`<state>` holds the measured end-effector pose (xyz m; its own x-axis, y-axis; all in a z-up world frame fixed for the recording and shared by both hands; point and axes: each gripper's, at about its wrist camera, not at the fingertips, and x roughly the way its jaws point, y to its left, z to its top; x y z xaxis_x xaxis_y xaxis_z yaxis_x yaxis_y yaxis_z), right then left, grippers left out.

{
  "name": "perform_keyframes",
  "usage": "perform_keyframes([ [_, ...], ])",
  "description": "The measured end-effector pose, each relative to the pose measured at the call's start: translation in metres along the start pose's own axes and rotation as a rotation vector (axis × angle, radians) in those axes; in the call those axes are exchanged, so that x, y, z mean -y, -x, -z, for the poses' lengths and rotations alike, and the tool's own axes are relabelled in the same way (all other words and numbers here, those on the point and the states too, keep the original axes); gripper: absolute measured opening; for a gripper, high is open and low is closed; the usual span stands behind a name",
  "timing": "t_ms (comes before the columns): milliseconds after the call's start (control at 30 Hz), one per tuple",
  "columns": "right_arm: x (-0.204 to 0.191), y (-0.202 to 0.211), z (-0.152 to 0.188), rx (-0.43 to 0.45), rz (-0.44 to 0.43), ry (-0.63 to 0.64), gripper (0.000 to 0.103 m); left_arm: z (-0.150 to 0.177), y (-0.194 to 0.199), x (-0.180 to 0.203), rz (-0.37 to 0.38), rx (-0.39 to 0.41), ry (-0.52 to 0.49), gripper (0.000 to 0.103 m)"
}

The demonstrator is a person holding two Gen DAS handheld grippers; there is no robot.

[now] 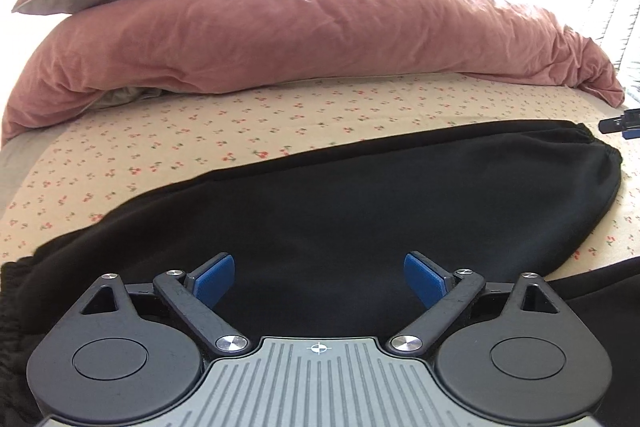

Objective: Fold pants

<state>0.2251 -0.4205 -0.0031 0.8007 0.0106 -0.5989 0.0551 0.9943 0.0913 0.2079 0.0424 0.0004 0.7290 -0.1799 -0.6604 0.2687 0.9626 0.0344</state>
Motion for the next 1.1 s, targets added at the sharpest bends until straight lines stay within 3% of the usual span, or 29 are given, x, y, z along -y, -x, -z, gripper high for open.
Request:
perform_keyframes([
  [200,-0.057,-0.013,-0.006,-0.045,-0.066,0.165,0.094,-0.012,-0.014,-0.069,-0.134,-0.037,0.000,0.095],
  [400,-0.122,-0.052,-0.002,-0.088,-0.103,0.355,0.094,-0.020,-0.045,-0.130,-0.212,-0.071,-0.018,0.095],
  [633,-0.177,-0.096,-0.008,-0.096,-0.224,0.410,0.094,-0.020,-0.082,-0.167,-0.119,-0.042,-0.023,0.095],
  [900,-0.208,-0.132,-0.013,-0.084,-0.248,0.460,0.092,-0.017,-0.111,-0.180,-0.022,-0.033,0.046,0.092],
  [1000,-0.200,-0.146,-0.020,-0.124,-0.293,0.373,0.092,-0.014,-0.109,-0.182,0.019,-0.011,0.054,0.082],
  [1100,-0.195,-0.149,-0.016,-0.114,-0.322,0.346,0.095,-0.012,-0.106,-0.180,0.053,0.009,0.052,0.062],
])
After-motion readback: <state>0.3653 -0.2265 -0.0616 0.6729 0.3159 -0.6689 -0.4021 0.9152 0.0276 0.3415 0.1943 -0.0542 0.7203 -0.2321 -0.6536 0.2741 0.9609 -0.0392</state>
